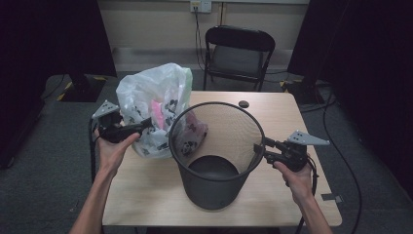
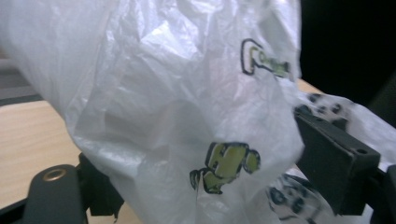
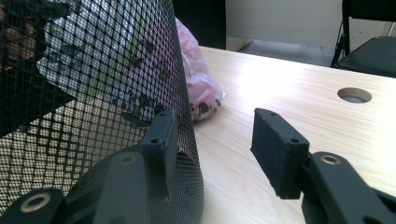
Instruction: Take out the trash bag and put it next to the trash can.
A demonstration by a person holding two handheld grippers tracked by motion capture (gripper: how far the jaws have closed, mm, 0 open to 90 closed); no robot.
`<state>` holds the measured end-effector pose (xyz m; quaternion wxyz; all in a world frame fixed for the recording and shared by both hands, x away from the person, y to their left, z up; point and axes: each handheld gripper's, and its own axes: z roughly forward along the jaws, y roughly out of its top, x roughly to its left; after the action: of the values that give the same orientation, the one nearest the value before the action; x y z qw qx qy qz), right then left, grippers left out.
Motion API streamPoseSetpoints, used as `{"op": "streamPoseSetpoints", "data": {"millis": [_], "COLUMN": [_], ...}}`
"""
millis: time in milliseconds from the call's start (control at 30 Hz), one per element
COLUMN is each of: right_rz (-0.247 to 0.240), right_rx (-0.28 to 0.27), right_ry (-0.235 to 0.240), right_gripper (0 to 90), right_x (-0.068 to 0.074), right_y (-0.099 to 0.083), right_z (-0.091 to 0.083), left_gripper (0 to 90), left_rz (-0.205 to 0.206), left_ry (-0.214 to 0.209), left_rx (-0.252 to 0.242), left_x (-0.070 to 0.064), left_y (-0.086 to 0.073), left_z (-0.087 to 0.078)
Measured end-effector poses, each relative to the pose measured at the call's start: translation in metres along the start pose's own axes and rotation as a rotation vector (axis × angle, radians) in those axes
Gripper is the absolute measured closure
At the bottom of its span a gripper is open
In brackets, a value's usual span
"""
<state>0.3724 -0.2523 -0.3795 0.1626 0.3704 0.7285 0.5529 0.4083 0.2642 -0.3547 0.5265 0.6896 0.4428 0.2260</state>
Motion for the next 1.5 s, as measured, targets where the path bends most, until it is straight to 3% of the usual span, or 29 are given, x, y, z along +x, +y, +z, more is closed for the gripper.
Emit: {"op": "streamPoseSetpoints", "data": {"millis": [33,133,200,267,400,467,533,633,667,767,833,1067,1333,1500], "right_rz": [0.001,-0.004,-0.006,-0.004,-0.008,-0.004,-0.003,-0.002,-0.001,0.002,-0.002,0.015,0.022,0.005], "right_rx": [0.004,0.013,0.014,0.018,0.028,0.035,0.047,0.074,0.080,0.104,0.125,0.199,0.267,0.307], "right_ry": [-0.002,-0.003,-0.006,-0.010,-0.016,-0.019,-0.021,-0.024,-0.026,-0.032,-0.038,-0.082,-0.158,-0.235], "right_gripper": [50.8,50.6,50.5,50.3,49.9,49.7,49.6,49.4,49.4,48.8,47.2,42.5,35.4,30.1], "right_x": [0.000,0.001,0.001,0.001,0.001,0.001,0.001,0.000,0.000,0.001,0.001,-0.004,-0.008,-0.008], "right_y": [-0.001,-0.003,-0.004,-0.005,-0.008,-0.011,-0.016,-0.025,-0.028,-0.037,-0.043,-0.072,-0.101,-0.113], "right_z": [0.000,0.001,0.000,0.000,-0.002,-0.003,-0.004,-0.003,-0.003,-0.003,-0.004,-0.011,-0.011,-0.007], "left_gripper": [17.5,18.5,18.8,18.2,18.2,19.6,21.6,23.0,23.1,23.7,22.9,21.4,20.7,21.0], "left_rz": [0.005,0.022,0.042,0.046,0.033,0.026,0.070,0.074,0.092,0.085,0.103,0.139,0.175,0.208], "left_ry": [0.014,0.002,0.012,-0.001,0.002,-0.019,-0.014,-0.037,-0.027,-0.036,-0.023,-0.043,-0.054,-0.023], "left_rx": [-0.010,0.006,0.042,0.035,0.036,0.064,0.090,0.120,0.127,0.148,0.163,0.249,0.304,0.341], "left_x": [-0.001,-0.002,-0.004,-0.007,-0.012,-0.015,-0.023,-0.032,-0.035,-0.039,-0.042,-0.051,-0.058,-0.060], "left_y": [-0.005,-0.019,-0.027,-0.038,-0.061,-0.072,-0.083,-0.099,-0.103,-0.115,-0.122,-0.140,-0.151,-0.155], "left_z": [-0.004,-0.016,-0.022,-0.030,-0.042,-0.043,-0.044,-0.047,-0.048,-0.043,-0.036,-0.022,-0.013,-0.006]}}
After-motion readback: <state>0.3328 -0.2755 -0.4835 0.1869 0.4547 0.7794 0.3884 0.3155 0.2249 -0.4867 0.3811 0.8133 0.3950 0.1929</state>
